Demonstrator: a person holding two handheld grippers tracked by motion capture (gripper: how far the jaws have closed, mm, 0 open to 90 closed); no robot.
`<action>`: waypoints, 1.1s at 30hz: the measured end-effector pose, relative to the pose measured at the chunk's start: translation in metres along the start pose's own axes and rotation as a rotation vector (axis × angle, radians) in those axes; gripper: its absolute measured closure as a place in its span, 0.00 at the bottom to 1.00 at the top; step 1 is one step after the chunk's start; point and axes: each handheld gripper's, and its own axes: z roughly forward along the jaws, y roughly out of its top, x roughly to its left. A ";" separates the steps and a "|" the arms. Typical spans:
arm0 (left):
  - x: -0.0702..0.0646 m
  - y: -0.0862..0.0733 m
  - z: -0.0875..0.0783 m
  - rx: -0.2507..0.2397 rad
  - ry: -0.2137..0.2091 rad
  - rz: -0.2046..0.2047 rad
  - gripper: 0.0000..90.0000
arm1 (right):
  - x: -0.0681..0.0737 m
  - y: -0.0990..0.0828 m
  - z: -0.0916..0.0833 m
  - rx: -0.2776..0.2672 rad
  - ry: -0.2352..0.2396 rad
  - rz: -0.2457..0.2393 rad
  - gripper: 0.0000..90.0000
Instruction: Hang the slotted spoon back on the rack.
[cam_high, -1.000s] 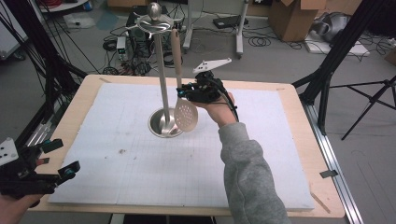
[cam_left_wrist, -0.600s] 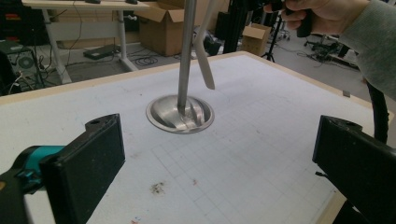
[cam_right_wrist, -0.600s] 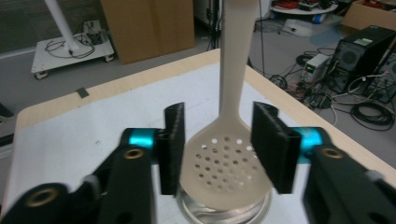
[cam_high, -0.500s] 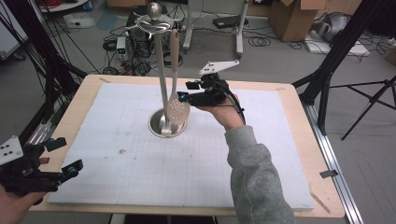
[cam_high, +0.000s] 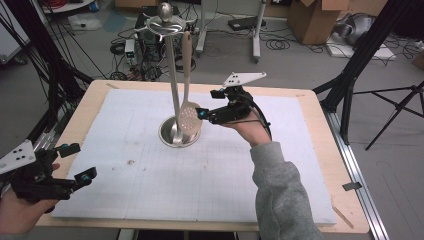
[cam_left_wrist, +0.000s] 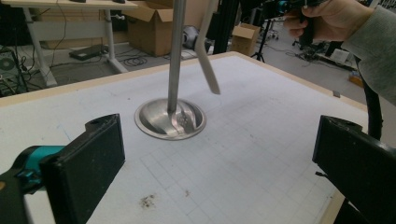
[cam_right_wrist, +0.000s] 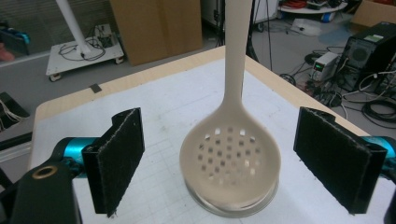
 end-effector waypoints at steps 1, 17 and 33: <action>0.000 0.000 0.002 0.001 -0.003 -0.001 0.03 | -0.001 -0.001 -0.001 0.004 0.005 0.002 0.16; 0.000 0.003 0.023 0.018 -0.031 0.000 0.03 | -0.003 -0.022 -0.029 -0.006 -0.018 0.025 0.16; -0.001 0.006 0.044 0.035 -0.068 0.009 0.03 | -0.006 -0.045 -0.063 0.007 -0.058 0.037 0.16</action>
